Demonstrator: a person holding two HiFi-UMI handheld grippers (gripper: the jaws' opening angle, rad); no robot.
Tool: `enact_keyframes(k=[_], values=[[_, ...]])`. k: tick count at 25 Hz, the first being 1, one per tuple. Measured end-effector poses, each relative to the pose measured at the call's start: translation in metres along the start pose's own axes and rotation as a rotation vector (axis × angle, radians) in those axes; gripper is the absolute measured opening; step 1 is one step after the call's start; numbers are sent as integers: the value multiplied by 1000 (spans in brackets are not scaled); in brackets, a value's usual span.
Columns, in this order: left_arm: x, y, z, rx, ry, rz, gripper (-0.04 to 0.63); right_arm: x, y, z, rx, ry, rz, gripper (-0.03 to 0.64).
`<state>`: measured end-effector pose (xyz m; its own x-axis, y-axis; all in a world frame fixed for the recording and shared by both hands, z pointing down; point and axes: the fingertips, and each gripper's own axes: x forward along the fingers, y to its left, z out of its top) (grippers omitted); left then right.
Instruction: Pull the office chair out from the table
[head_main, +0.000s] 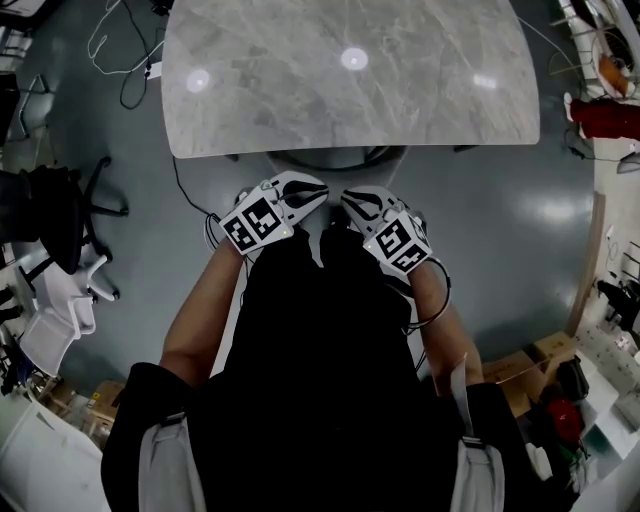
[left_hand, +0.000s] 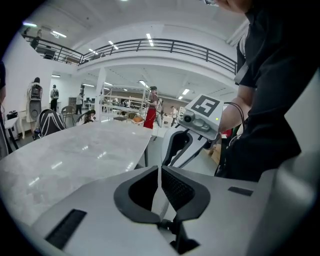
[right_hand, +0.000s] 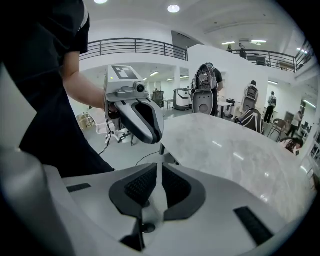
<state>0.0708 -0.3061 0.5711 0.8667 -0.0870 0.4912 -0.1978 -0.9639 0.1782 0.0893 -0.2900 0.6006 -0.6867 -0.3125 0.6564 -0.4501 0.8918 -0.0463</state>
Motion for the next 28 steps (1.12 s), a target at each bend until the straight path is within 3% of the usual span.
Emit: enact_keyframes(k=[7, 14, 28], values=[[19, -8, -23, 46, 118, -26, 65, 5, 4, -9, -34, 29, 24, 42], [30, -12, -37, 102, 193, -31, 118, 15, 10, -23, -68, 71, 59, 120], [42, -17, -73, 246, 368, -74, 194, 39, 22, -47, -139, 173, 132, 209]])
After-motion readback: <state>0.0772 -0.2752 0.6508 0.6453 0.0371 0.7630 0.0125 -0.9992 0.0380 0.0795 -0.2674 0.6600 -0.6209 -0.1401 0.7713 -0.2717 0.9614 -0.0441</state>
